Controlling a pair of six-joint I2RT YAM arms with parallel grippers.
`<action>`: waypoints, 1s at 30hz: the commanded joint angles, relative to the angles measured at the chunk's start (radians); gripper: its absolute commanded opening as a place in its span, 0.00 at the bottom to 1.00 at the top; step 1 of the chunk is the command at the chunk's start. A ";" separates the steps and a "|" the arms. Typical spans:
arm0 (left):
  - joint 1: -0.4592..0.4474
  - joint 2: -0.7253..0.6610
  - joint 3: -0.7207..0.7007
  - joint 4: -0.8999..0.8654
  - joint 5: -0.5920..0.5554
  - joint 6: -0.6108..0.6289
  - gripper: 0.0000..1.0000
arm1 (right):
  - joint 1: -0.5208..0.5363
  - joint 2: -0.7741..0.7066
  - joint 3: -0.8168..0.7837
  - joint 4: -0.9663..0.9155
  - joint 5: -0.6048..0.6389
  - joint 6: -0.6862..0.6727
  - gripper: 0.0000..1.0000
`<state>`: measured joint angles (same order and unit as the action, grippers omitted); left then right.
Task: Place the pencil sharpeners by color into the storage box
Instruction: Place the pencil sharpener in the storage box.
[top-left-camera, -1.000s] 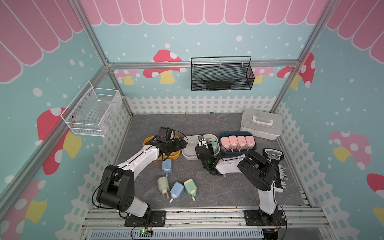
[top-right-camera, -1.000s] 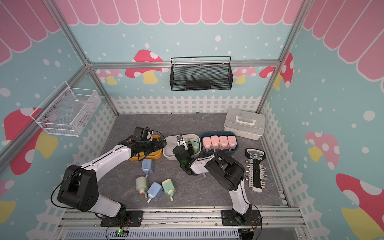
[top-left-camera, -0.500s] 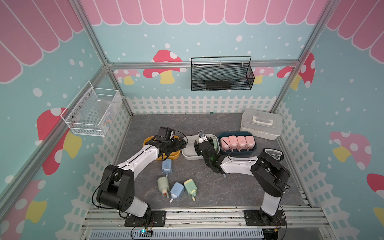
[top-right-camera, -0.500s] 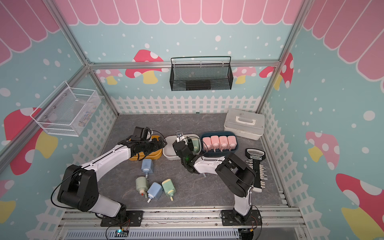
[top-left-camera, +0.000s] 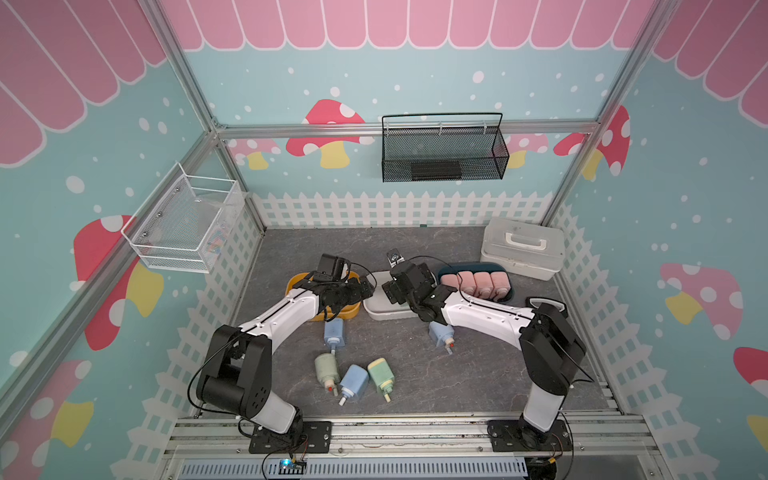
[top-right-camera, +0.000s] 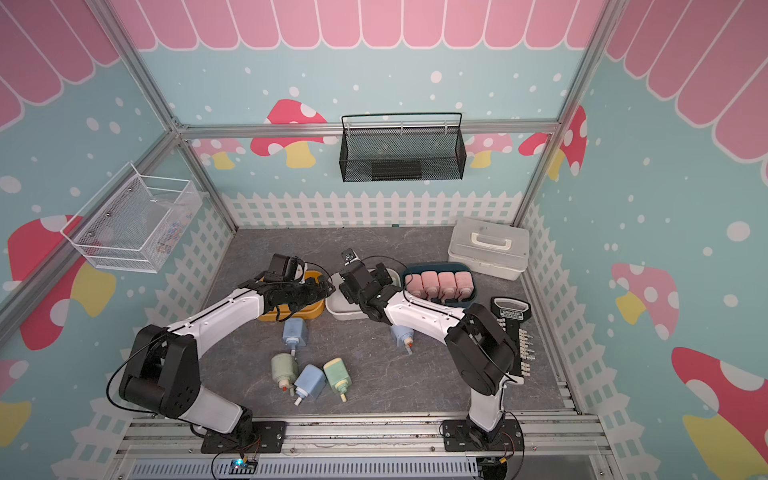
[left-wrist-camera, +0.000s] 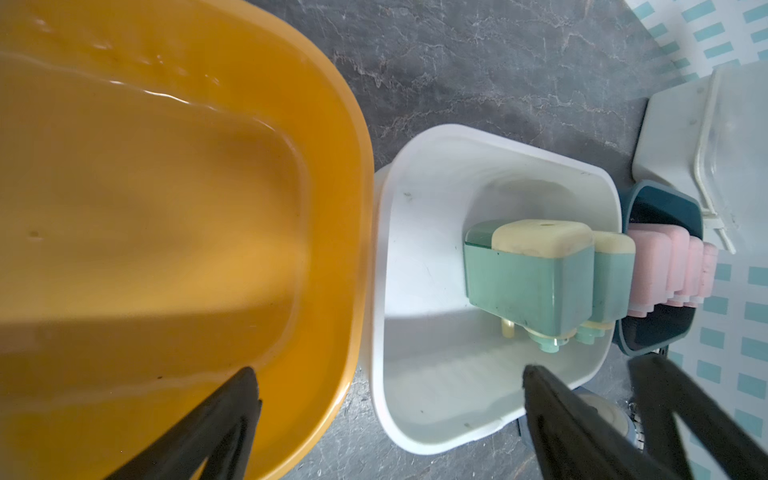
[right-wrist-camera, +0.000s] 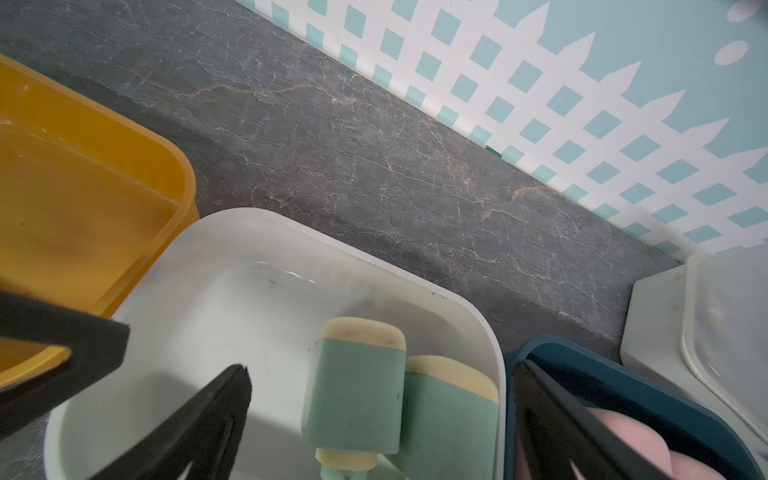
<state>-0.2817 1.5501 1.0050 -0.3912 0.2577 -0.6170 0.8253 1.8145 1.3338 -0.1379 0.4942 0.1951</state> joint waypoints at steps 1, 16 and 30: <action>0.007 0.010 0.024 0.002 0.011 0.003 0.99 | -0.024 0.052 0.070 -0.211 -0.053 0.012 0.98; 0.024 0.018 0.025 -0.005 0.030 0.004 0.99 | -0.038 0.279 0.378 -0.475 -0.003 0.028 0.98; 0.029 0.020 0.020 -0.005 0.041 -0.001 0.99 | -0.035 0.383 0.476 -0.617 0.189 0.102 0.98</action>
<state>-0.2611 1.5639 1.0065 -0.3916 0.2852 -0.6170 0.7914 2.1799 1.7950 -0.6773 0.6342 0.2756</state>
